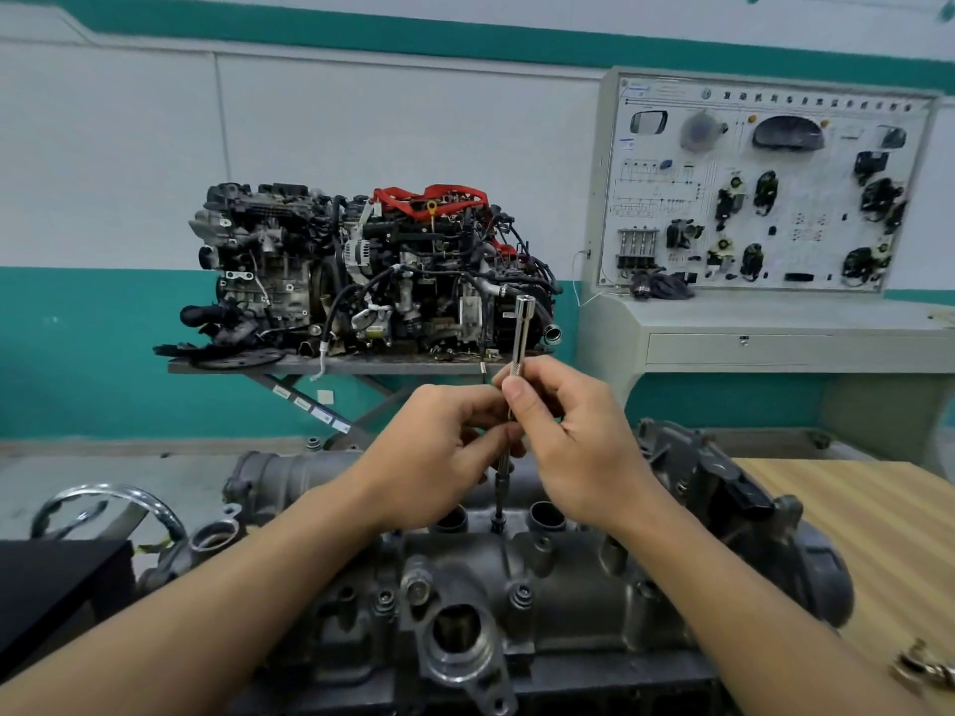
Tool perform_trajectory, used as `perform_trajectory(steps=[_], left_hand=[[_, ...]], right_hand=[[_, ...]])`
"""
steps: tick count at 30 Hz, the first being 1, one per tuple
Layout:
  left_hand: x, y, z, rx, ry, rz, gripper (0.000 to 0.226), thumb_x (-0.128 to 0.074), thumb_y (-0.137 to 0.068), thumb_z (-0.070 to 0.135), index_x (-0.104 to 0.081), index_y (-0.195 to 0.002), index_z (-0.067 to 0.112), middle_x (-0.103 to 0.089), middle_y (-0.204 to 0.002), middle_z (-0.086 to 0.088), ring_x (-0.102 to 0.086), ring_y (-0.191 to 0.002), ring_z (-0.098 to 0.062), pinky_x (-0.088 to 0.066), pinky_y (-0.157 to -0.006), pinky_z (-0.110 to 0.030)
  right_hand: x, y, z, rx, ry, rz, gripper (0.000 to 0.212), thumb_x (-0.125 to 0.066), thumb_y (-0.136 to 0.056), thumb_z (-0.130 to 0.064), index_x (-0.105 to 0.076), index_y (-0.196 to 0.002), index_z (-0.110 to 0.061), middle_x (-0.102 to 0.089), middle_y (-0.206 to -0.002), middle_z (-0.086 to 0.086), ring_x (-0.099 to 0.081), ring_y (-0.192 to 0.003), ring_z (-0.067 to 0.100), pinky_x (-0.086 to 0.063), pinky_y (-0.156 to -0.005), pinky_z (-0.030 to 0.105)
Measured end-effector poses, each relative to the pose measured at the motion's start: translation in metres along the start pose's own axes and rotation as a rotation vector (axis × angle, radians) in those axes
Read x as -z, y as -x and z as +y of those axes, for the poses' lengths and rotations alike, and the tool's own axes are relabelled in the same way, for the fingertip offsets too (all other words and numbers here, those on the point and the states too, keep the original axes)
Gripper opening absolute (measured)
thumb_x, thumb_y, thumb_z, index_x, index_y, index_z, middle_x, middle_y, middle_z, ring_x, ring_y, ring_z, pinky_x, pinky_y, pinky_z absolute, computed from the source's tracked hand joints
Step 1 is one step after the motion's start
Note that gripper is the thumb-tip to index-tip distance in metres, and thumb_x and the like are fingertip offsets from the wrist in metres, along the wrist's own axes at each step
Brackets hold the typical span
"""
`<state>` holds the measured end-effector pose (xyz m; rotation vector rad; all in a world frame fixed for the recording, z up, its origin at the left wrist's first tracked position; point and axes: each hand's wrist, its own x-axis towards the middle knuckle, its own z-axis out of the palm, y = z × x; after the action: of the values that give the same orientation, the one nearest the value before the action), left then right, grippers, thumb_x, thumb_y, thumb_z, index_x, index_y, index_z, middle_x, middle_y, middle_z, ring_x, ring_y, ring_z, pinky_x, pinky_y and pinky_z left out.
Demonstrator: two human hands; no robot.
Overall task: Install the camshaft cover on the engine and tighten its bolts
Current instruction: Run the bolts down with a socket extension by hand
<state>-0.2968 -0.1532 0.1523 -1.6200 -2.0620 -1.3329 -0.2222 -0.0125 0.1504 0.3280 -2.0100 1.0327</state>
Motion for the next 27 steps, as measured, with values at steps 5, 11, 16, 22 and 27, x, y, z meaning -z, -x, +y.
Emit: perform_trajectory(steps=[5,11,16,22,27], left_hand=[[-0.003,0.0,-0.002,0.019,0.059,0.019,0.013,-0.062,-0.096,0.006,-0.073,-0.103,0.006,-0.076,-0.085,-0.004,-0.072,-0.074,-0.016,-0.055,-0.064,-0.021],[-0.004,0.002,-0.004,0.063,0.142,0.001,0.013,-0.068,-0.094,0.014,-0.075,-0.095,0.003,-0.077,-0.08,-0.007,-0.072,-0.071,-0.015,-0.055,-0.065,-0.024],[-0.006,0.004,-0.002,0.084,0.112,-0.002,0.011,-0.068,-0.092,0.009,-0.075,-0.086,0.003,-0.076,-0.075,-0.005,-0.07,-0.067,-0.008,-0.054,-0.061,-0.023],[-0.008,0.004,-0.001,0.123,0.119,0.08,0.009,-0.074,-0.088,0.011,-0.076,-0.085,0.003,-0.076,-0.074,-0.006,-0.072,-0.067,-0.019,-0.06,-0.067,-0.042],[-0.003,0.003,-0.002,0.149,0.174,-0.052,0.015,-0.062,-0.097,0.01,-0.074,-0.096,0.002,-0.077,-0.085,-0.01,-0.074,-0.082,-0.028,-0.061,-0.077,-0.04]], right_hand=[[0.002,0.0,-0.001,-0.067,-0.138,0.016,0.015,-0.058,-0.099,-0.013,-0.069,-0.091,-0.006,-0.069,-0.081,0.014,-0.065,-0.079,0.034,-0.055,-0.072,0.052],[0.002,0.001,-0.006,-0.107,-0.195,0.016,0.013,-0.066,-0.094,-0.013,-0.069,-0.082,-0.009,-0.068,-0.069,0.009,-0.065,-0.064,0.025,-0.059,-0.061,0.04],[0.001,-0.002,-0.01,-0.12,-0.113,0.05,0.022,-0.077,-0.085,-0.017,-0.062,-0.07,-0.014,-0.063,-0.065,0.017,-0.061,-0.062,0.036,-0.056,-0.058,0.044],[-0.002,-0.002,-0.01,-0.195,-0.024,0.153,0.032,-0.082,-0.079,-0.029,-0.054,-0.067,-0.019,-0.051,-0.055,-0.003,-0.045,-0.05,0.009,-0.045,-0.049,0.029],[0.007,0.0,-0.015,-0.169,-0.094,-0.093,0.01,-0.06,-0.098,-0.021,-0.069,-0.093,-0.018,-0.062,-0.064,-0.005,-0.057,-0.058,0.01,-0.052,-0.056,0.029]])
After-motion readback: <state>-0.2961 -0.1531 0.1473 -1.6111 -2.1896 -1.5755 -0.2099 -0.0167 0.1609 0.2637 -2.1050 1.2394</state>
